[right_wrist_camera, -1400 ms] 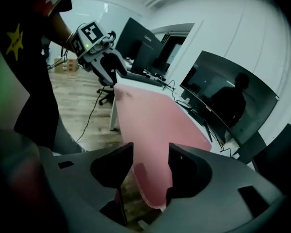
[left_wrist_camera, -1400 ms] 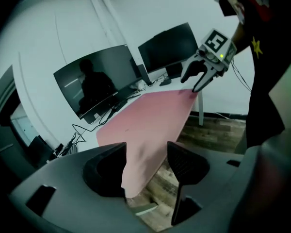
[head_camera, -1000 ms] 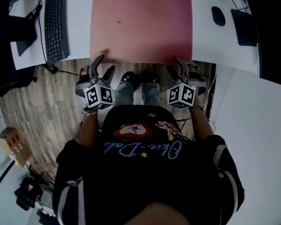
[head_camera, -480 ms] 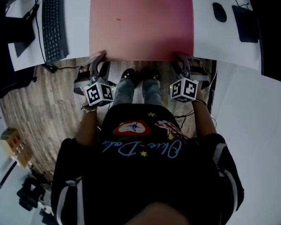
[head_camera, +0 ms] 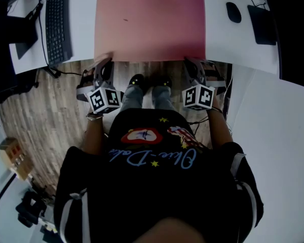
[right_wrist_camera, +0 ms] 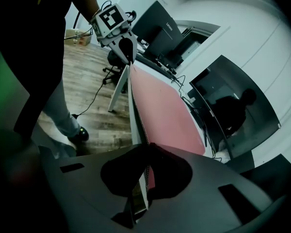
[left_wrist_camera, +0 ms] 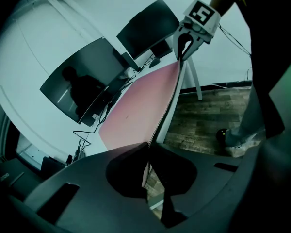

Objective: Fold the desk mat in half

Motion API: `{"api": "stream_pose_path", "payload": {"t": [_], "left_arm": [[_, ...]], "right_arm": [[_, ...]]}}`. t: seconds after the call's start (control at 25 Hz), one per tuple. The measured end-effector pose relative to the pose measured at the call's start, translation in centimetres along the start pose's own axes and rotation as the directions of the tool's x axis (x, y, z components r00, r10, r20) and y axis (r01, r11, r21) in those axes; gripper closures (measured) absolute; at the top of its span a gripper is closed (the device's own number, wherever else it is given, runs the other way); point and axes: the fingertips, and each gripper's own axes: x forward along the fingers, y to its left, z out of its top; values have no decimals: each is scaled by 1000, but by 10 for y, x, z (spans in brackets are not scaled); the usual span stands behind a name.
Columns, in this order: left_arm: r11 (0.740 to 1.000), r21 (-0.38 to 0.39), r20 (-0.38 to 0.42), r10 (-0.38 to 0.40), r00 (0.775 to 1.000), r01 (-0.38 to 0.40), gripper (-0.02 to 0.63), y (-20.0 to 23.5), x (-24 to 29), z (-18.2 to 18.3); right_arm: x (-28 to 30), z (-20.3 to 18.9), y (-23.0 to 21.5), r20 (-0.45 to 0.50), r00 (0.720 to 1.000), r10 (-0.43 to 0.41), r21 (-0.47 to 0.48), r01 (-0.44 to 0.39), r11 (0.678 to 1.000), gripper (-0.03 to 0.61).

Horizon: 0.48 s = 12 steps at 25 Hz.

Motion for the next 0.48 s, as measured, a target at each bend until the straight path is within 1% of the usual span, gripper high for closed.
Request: {"api": "stream_pose_path", "payload": {"t": [0.12, 0.2, 0.36, 0.48], "left_arm": [[999, -32, -2, -7, 1000, 7, 600, 4, -3, 4], [1000, -28, -5, -6, 1000, 5, 600, 7, -5, 7], [998, -48, 2, 39, 999, -39, 600, 21, -11, 16], [996, -56, -12, 66, 998, -66, 600, 27, -14, 20]], "right_arm": [[-4, 3, -12, 17, 1000, -24, -3, 24, 1000, 566], [-6, 6, -20, 28, 999, -39, -11, 39, 999, 566], [-9, 11, -38, 74, 995, -60, -15, 61, 998, 566], [-8, 12, -47, 111, 992, -62, -27, 66, 997, 566]]}}
